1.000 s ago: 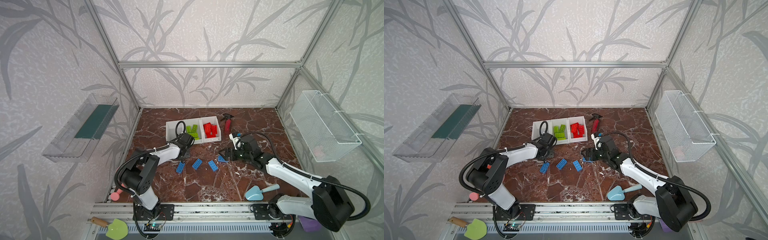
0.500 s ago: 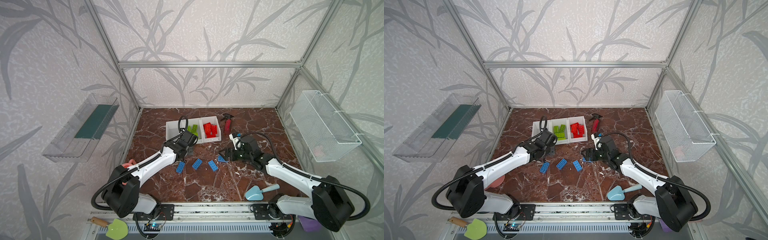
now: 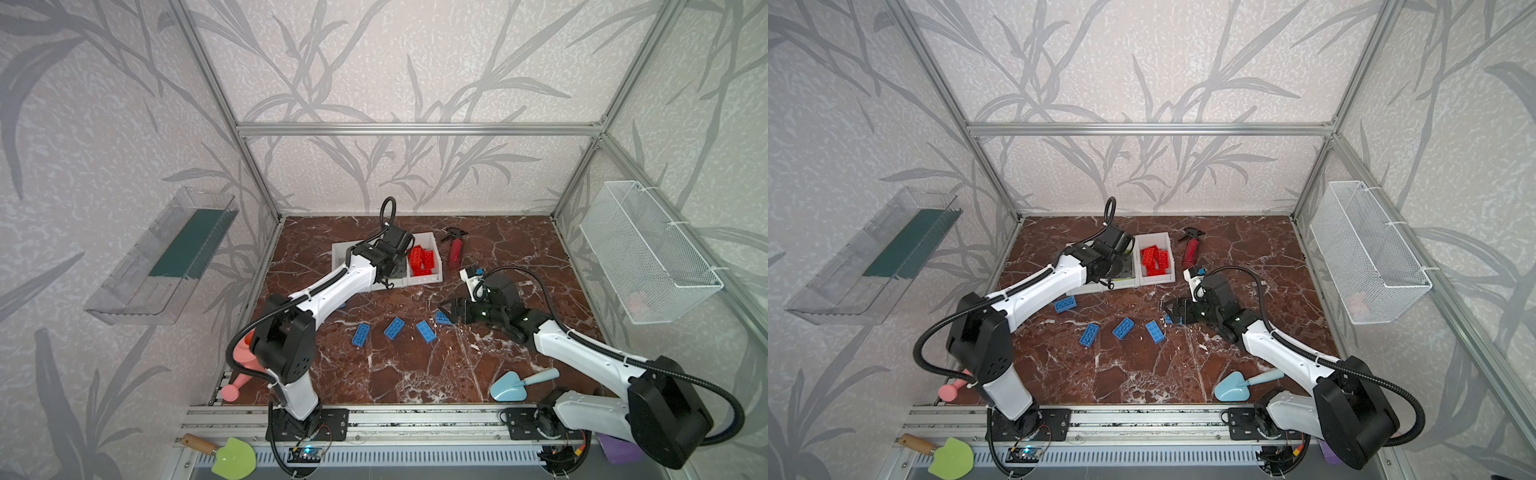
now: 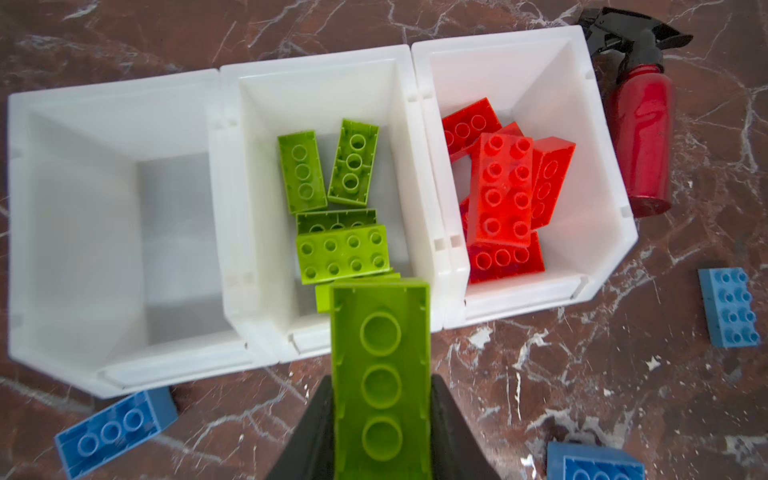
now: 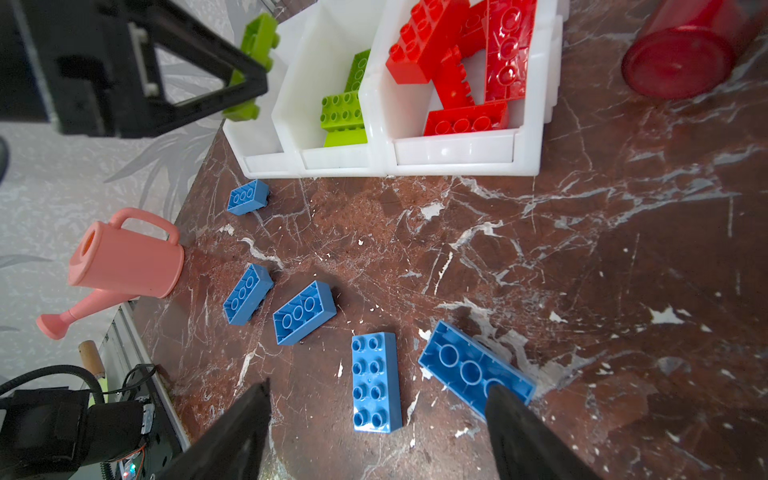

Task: Sort the legos into containers by color
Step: 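Carry the lime-green brick with the left gripper into the middle compartment and release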

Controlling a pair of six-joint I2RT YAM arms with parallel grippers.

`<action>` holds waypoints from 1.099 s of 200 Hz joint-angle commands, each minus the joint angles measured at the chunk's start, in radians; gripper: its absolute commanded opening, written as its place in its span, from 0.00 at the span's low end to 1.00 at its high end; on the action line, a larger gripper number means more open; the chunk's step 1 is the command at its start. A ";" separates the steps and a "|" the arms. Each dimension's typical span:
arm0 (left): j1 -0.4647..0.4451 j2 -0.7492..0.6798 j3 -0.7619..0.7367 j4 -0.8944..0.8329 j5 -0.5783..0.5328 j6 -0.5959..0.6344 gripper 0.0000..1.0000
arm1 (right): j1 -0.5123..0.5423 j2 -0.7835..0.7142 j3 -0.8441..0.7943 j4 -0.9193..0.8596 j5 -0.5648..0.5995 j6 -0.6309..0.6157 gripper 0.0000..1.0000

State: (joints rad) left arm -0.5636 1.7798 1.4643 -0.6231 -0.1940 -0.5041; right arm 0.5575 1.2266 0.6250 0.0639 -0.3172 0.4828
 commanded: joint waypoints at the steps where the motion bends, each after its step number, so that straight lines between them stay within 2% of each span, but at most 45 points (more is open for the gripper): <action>1: 0.034 0.069 0.078 -0.066 0.022 0.024 0.29 | -0.001 -0.023 -0.011 0.022 -0.011 0.005 0.82; 31: 0.071 0.153 0.176 -0.092 0.038 0.031 0.30 | -0.001 -0.020 -0.010 0.028 -0.017 0.007 0.82; 74: 0.096 0.237 0.262 -0.131 0.065 0.047 0.37 | 0.000 -0.018 -0.013 0.037 -0.035 0.017 0.82; 102: 0.106 0.233 0.255 -0.124 0.070 0.049 0.46 | 0.000 -0.017 -0.012 0.037 -0.033 0.014 0.82; 125: 0.107 0.208 0.241 -0.125 0.072 0.052 0.61 | -0.001 -0.019 -0.010 0.034 -0.038 0.016 0.82; 167: 0.105 0.053 0.143 -0.103 0.084 0.015 0.74 | -0.017 -0.038 0.022 -0.041 0.007 0.005 0.82; 192: 0.102 -0.101 0.014 -0.055 0.125 -0.024 0.82 | -0.081 -0.032 0.071 -0.086 -0.037 0.035 0.82; 220: 0.099 -0.296 -0.108 -0.049 0.163 -0.042 0.85 | -0.132 -0.012 0.159 -0.214 -0.017 -0.001 0.82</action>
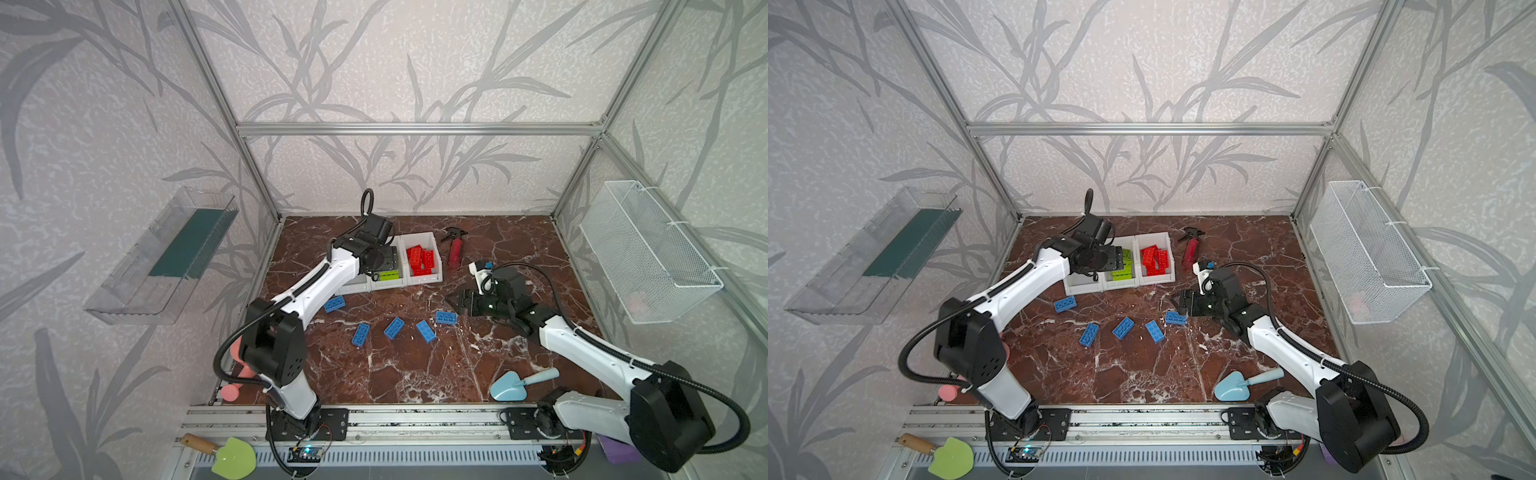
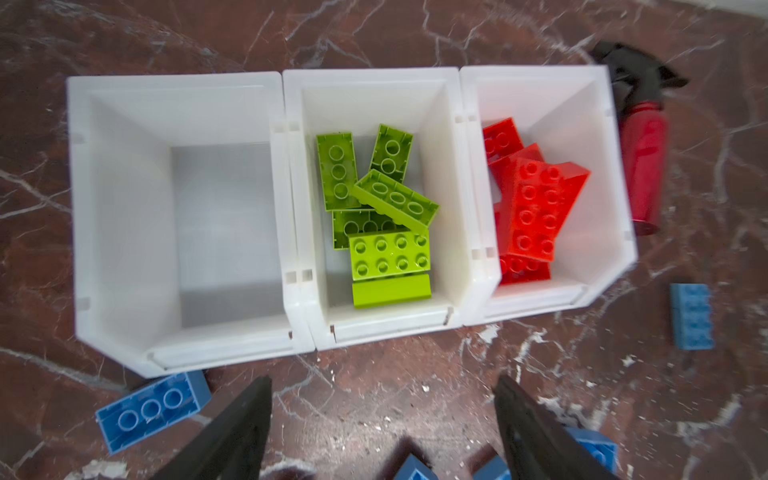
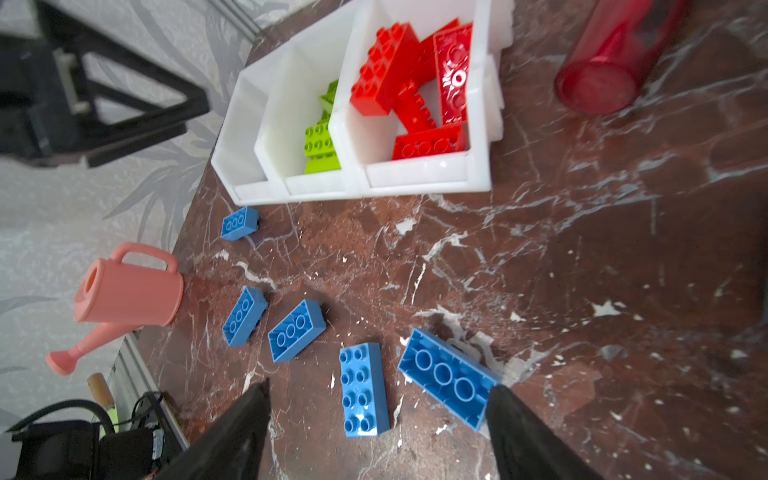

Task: Sort the legos into containers by color
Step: 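Carry the lime-green brick with the left gripper into the middle compartment and release, then withdraw the left gripper while the right gripper grasps a blue brick near the spray bottle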

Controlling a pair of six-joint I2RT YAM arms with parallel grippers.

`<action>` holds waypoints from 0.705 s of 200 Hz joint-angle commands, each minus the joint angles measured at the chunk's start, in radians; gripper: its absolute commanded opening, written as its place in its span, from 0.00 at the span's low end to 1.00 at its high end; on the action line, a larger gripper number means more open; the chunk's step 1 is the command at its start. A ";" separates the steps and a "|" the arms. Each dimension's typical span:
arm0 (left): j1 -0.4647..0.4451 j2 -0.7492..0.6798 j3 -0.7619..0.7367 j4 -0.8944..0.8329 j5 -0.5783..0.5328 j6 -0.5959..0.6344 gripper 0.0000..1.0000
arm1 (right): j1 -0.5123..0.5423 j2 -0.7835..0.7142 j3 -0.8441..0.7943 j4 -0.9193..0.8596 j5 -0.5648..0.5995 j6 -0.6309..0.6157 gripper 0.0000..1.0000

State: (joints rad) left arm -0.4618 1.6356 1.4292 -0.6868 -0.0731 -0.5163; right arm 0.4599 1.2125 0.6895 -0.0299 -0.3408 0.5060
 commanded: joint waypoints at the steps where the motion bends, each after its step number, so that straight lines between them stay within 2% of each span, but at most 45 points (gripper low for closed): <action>1: -0.003 -0.160 -0.076 0.015 0.043 -0.028 0.85 | -0.036 0.003 0.099 -0.127 0.008 -0.026 0.82; 28: -0.004 -0.345 -0.161 -0.013 0.084 0.022 0.88 | -0.091 0.040 0.196 -0.279 0.064 -0.102 0.83; 67: -0.003 -0.528 -0.230 -0.090 0.087 0.088 0.91 | -0.157 0.107 0.266 -0.376 0.183 -0.192 0.84; 85: -0.003 -0.606 -0.295 -0.112 0.105 0.103 0.91 | -0.191 0.160 0.276 -0.389 0.225 -0.208 0.85; 99: -0.005 -0.666 -0.386 -0.088 0.126 0.112 0.91 | -0.232 0.207 0.271 -0.378 0.205 -0.212 0.85; 117: -0.027 -0.724 -0.470 -0.078 0.089 0.107 0.91 | -0.265 0.272 0.274 -0.369 0.220 -0.224 0.86; 141: -0.044 -0.781 -0.524 -0.068 0.090 0.088 0.91 | -0.286 0.359 0.301 -0.376 0.257 -0.231 0.88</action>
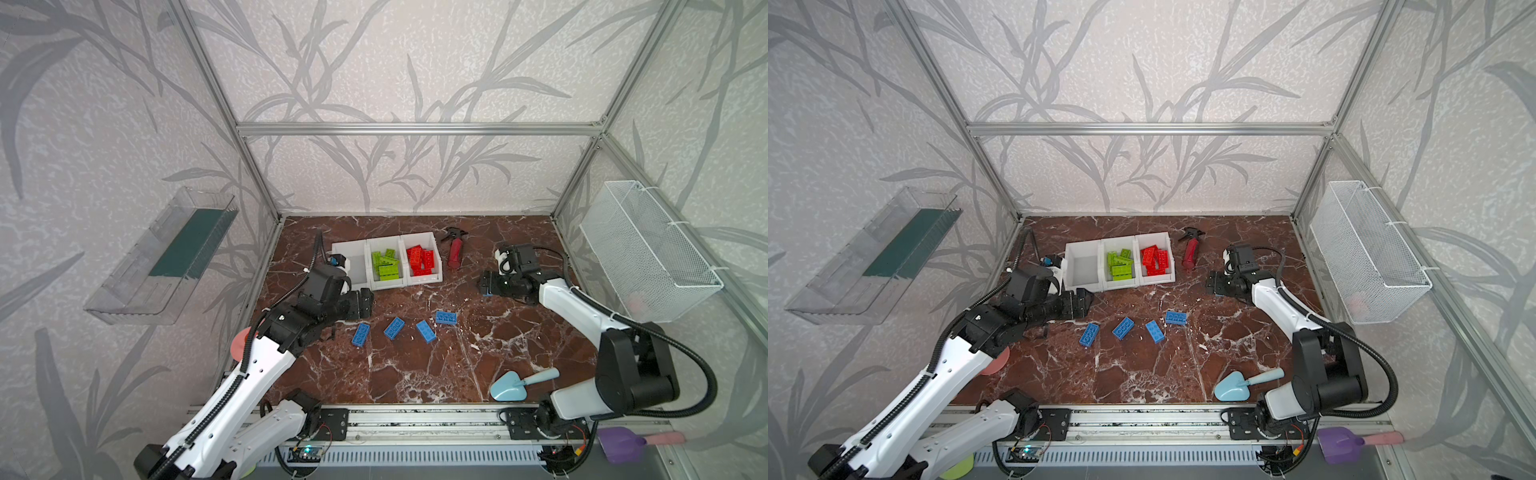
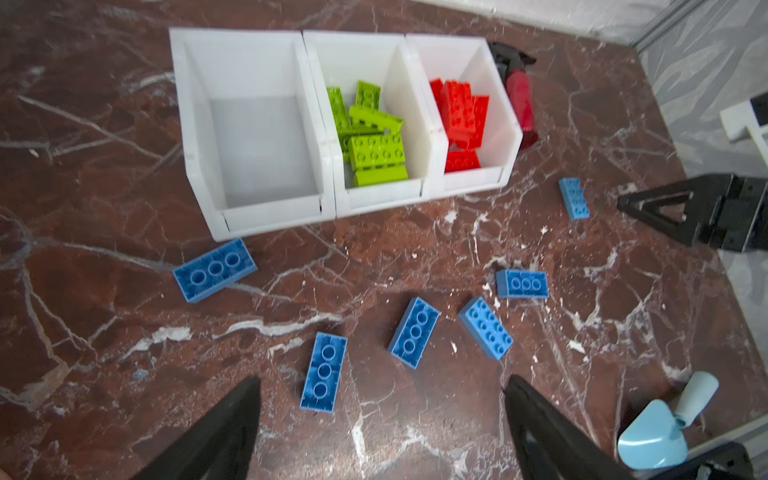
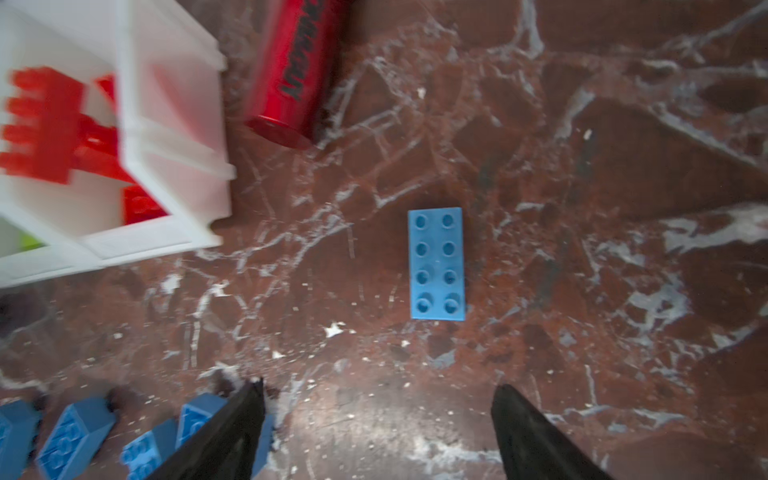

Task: Sort the legos into containers by color
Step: 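Withdraw the left gripper while the right gripper grasps a blue brick near the spray bottle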

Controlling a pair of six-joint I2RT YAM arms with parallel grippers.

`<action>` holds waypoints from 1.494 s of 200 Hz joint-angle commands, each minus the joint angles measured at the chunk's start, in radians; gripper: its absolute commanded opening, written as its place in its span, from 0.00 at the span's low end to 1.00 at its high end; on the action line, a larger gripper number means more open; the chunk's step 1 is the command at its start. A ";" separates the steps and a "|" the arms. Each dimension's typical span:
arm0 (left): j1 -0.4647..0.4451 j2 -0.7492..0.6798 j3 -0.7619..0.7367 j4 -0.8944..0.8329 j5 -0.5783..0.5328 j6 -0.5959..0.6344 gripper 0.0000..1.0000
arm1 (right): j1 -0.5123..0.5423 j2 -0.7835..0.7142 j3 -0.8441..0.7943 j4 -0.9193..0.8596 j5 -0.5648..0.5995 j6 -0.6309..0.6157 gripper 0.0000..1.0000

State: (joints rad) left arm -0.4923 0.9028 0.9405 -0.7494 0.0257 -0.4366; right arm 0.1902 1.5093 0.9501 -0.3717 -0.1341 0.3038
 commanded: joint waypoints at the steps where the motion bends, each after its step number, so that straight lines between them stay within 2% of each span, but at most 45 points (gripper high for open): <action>1: -0.013 -0.049 -0.037 -0.005 -0.009 0.008 0.91 | -0.017 0.065 0.042 -0.034 0.051 -0.029 0.88; 53: -0.010 -0.138 -0.070 -0.007 -0.038 0.031 0.91 | -0.020 0.192 0.123 -0.059 0.099 -0.055 0.87; 112: 0.003 -0.148 -0.061 -0.024 -0.070 0.062 0.91 | -0.014 0.310 0.205 -0.120 0.085 -0.084 0.73; 128: 0.005 -0.136 -0.055 -0.031 -0.061 0.064 0.90 | 0.006 0.326 0.219 -0.145 0.134 -0.089 0.73; 177: 0.006 -0.145 -0.059 -0.029 -0.053 0.064 0.90 | 0.031 0.385 0.271 -0.216 0.174 -0.091 0.68; 231: 0.009 -0.154 -0.058 -0.030 -0.054 0.068 0.90 | 0.040 0.433 0.321 -0.258 0.181 -0.096 0.54; 283: 0.009 -0.153 -0.061 -0.027 -0.048 0.071 0.90 | 0.041 0.430 0.324 -0.258 0.192 -0.093 0.32; 299: 0.008 -0.154 -0.059 -0.032 -0.056 0.076 0.90 | 0.043 0.423 0.321 -0.257 0.194 -0.088 0.29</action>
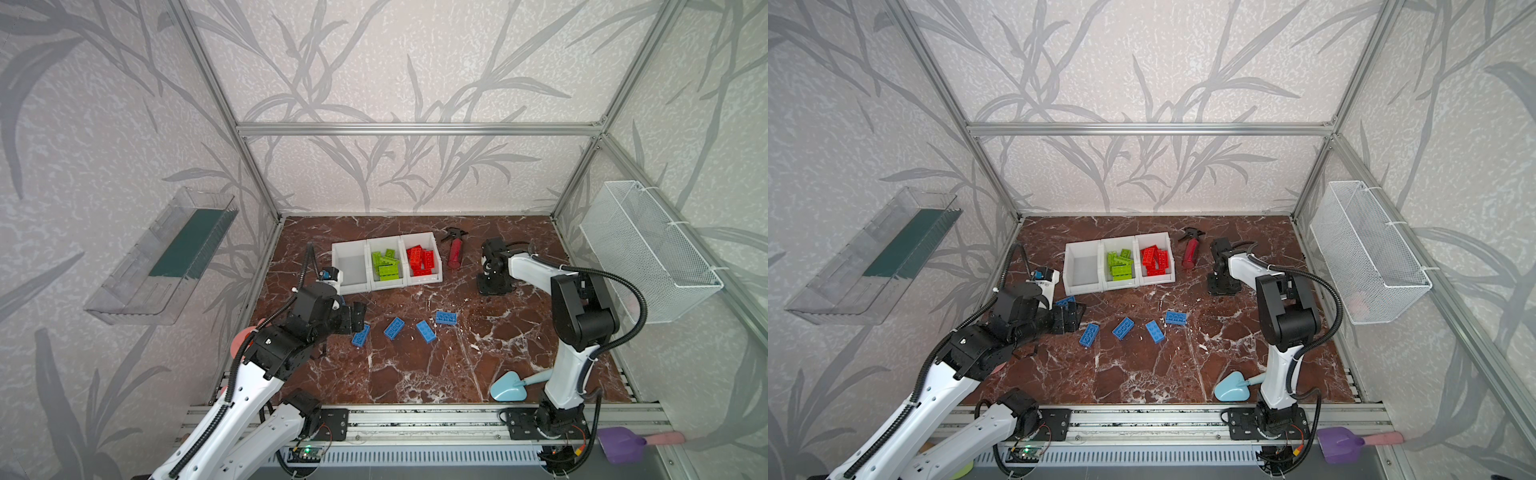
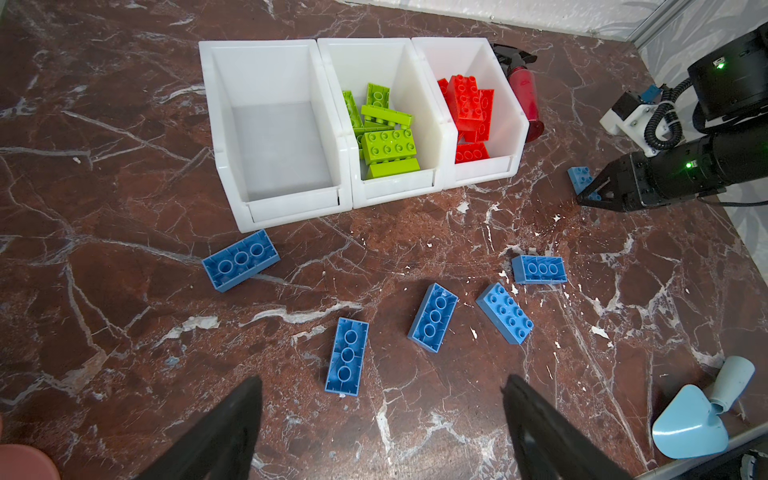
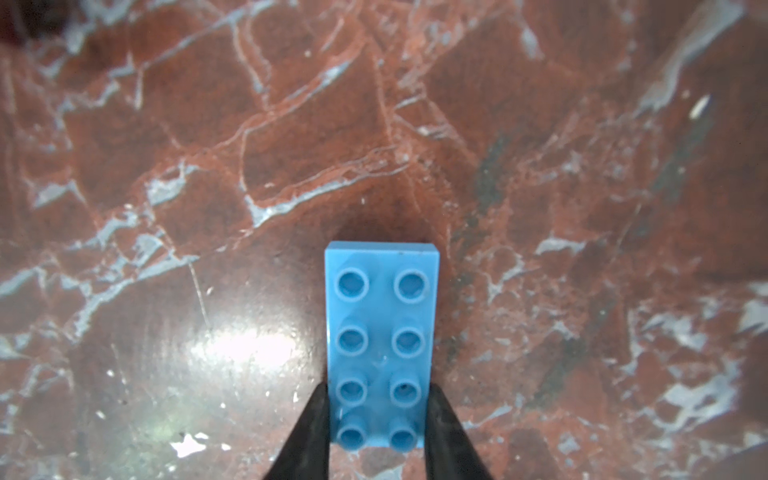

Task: Sort the legos into containers by color
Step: 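Withdraw the left gripper while the right gripper grasps a blue brick near the spray bottle, then carry the blue brick with the right gripper into the empty compartment and release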

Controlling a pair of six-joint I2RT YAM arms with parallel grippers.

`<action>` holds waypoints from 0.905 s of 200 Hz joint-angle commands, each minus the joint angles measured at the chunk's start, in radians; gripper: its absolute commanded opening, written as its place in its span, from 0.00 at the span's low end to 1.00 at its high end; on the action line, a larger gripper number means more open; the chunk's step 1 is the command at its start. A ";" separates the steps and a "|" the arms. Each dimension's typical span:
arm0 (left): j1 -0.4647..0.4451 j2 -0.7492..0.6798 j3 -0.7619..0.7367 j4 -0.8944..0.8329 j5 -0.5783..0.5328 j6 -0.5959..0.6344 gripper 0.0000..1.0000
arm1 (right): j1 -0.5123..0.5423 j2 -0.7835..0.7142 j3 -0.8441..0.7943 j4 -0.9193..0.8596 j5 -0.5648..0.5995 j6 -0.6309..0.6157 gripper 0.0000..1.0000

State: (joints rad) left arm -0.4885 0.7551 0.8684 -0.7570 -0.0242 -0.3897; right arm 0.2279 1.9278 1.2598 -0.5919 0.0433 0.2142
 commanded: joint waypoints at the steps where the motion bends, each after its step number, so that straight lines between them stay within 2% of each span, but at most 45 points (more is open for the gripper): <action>1: 0.004 -0.006 0.013 -0.025 -0.007 0.029 0.90 | 0.005 0.003 0.011 -0.036 0.017 0.002 0.29; 53: 0.004 -0.025 0.009 -0.021 -0.020 0.031 0.90 | 0.038 -0.092 0.009 -0.053 0.009 0.000 0.28; 99: 0.004 -0.065 0.010 -0.022 -0.057 0.022 0.89 | 0.125 -0.215 0.046 -0.071 -0.085 -0.005 0.26; 140: 0.005 -0.167 -0.004 -0.008 -0.134 0.003 0.90 | 0.283 -0.202 0.196 -0.131 -0.099 0.016 0.26; 181: 0.005 -0.286 -0.023 0.014 -0.216 -0.013 0.89 | 0.458 -0.078 0.430 -0.177 -0.145 0.029 0.26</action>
State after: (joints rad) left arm -0.4885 0.5175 0.8677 -0.7547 -0.1635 -0.3885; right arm 0.6090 1.7733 1.5776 -0.7063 -0.0605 0.2276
